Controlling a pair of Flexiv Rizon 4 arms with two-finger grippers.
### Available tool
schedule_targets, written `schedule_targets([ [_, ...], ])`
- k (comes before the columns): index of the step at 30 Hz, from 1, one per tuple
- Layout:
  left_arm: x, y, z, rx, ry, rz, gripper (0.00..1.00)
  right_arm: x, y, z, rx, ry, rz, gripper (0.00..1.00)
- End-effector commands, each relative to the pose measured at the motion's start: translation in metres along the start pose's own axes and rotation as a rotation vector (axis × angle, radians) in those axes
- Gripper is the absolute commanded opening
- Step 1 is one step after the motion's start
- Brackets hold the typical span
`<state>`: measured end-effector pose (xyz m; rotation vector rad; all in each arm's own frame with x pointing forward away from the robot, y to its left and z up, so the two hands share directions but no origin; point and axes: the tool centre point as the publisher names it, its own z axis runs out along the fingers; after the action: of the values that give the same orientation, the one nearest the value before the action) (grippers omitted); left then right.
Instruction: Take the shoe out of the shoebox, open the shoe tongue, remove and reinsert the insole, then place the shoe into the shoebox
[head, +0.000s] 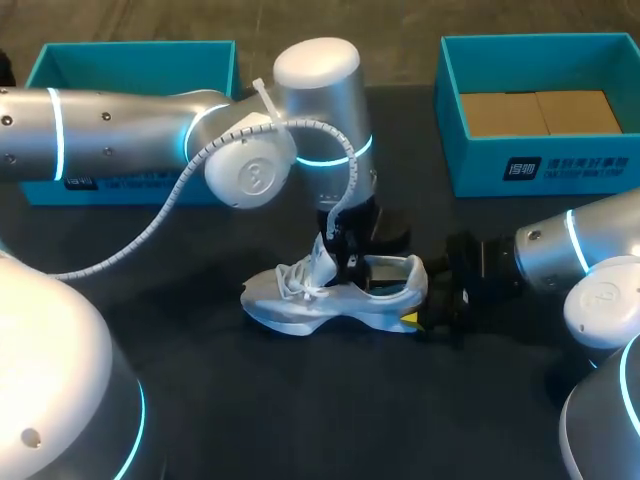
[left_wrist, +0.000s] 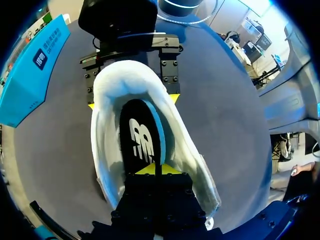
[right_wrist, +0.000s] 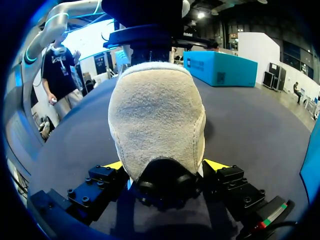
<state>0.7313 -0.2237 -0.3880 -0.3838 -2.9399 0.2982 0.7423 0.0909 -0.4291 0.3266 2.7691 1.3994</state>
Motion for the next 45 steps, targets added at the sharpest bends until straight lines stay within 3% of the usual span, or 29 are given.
schedule_targets([
  [1, 0.002, 0.003, -0.004, 0.02, -0.001, -0.001, 0.0, 0.001, -0.001, 0.004, 0.003, -0.002, 0.0, 0.0],
  [14, 0.004, 0.001, -0.027, 0.064, 0.047, 0.0, 0.0, 0.001, -0.001, 0.004, 0.003, -0.002, 0.0, 0.0],
  [24, 0.013, 0.0, -0.05, 0.185, 0.075, 0.015, 0.0, 0.001, -0.001, 0.004, 0.003, -0.002, 0.0, 0.0],
  [36, 0.02, -0.005, -0.074, 0.256, 0.023, 0.001, 0.0, 0.001, -0.001, 0.004, 0.003, -0.002, 0.0, 0.0],
  [45, 0.014, -0.031, -0.084, 0.324, 0.017, 0.026, 0.0, 0.001, -0.001, 0.004, 0.003, -0.002, 0.0, 0.0],
])
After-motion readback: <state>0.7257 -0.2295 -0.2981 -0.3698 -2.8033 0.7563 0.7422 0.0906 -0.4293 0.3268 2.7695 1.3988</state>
